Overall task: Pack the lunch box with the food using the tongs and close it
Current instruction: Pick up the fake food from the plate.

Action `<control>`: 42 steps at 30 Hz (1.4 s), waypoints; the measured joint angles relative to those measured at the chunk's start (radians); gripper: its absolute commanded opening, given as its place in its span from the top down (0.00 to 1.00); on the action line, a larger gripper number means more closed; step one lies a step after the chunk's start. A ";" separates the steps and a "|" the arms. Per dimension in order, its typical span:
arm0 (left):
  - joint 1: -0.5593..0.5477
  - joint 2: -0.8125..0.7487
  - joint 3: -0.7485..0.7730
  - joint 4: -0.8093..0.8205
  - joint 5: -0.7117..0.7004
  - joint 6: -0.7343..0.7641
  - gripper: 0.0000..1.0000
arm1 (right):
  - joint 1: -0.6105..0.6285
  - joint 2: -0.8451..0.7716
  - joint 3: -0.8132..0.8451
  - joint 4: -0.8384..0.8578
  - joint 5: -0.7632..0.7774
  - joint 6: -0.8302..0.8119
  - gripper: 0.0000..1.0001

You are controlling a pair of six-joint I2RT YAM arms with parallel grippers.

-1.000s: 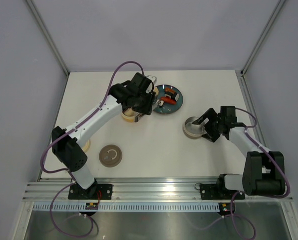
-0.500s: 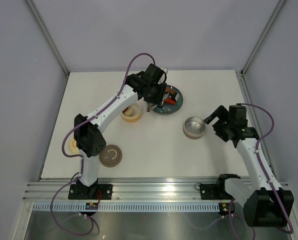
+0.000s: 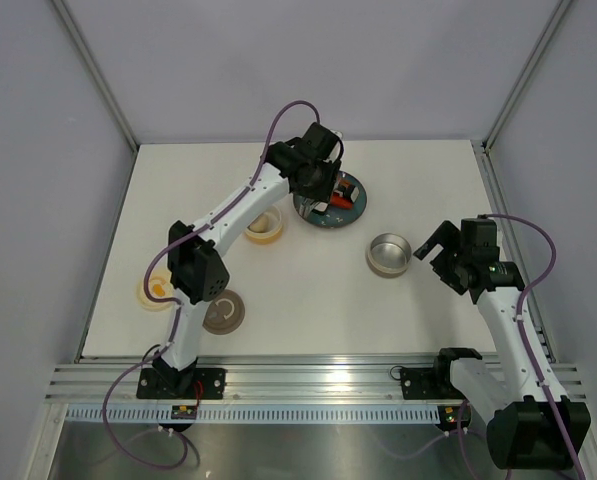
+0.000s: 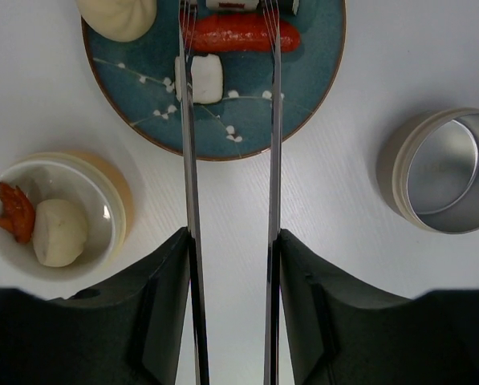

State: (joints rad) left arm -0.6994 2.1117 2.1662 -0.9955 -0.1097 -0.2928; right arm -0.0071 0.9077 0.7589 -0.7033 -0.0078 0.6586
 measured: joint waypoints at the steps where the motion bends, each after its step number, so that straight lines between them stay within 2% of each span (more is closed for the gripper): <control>1: 0.000 0.013 0.021 0.000 -0.005 0.001 0.52 | 0.000 0.000 0.000 -0.002 0.000 -0.002 0.00; 5: 0.002 0.063 0.079 0.008 -0.023 0.005 0.53 | 0.000 0.000 0.000 -0.009 0.000 -0.011 0.00; 31: 0.036 0.134 0.063 0.064 0.069 -0.004 0.48 | 0.000 0.000 0.000 -0.028 0.014 -0.018 0.01; 42: 0.037 0.158 0.063 0.069 0.077 -0.004 0.50 | 0.000 0.000 0.000 -0.028 0.014 -0.019 0.00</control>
State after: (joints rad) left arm -0.6621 2.2700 2.2292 -0.9268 -0.0330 -0.2966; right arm -0.0071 0.9081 0.7589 -0.7315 0.0067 0.6399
